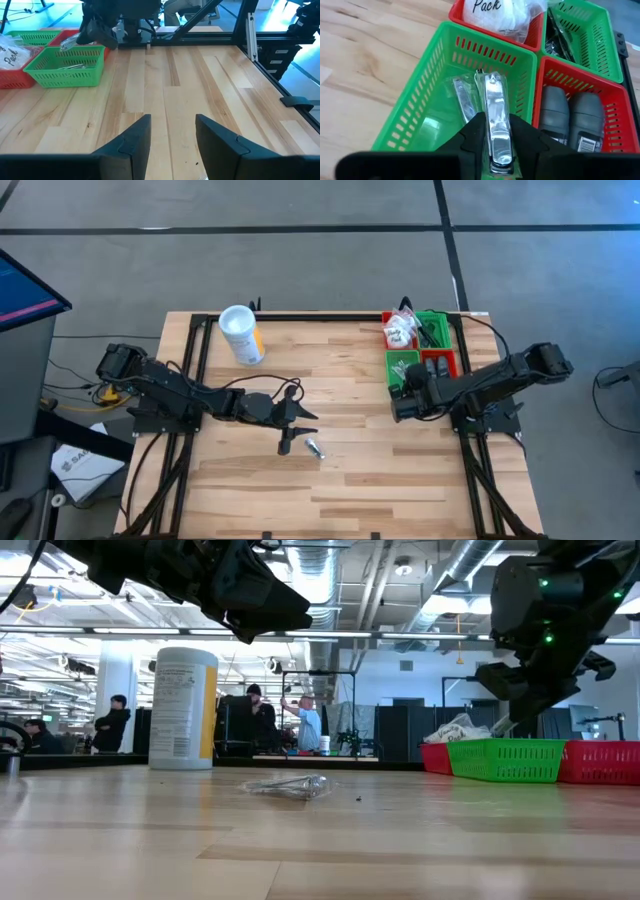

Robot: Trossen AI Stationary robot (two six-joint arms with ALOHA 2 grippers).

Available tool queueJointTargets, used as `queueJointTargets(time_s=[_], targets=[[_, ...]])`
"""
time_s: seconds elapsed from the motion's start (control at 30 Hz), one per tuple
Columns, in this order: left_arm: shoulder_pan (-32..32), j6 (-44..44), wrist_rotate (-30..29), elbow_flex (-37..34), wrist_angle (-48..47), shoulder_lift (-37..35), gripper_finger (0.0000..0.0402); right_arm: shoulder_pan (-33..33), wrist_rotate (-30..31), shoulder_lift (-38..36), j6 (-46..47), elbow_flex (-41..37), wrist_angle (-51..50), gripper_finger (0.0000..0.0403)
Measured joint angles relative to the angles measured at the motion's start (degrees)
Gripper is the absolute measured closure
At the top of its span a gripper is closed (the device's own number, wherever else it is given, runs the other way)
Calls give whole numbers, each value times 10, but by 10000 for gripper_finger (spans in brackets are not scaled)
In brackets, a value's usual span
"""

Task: Pick & Place Travel size toiletries
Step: Put the silver nail cutter into the bottom green bin

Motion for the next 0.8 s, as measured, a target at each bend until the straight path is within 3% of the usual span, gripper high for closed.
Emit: queueJointTargets(time_s=[0.8], targets=[[0, 0, 0, 0, 0, 0, 257, -54, 16, 0, -101, 0, 68, 332]])
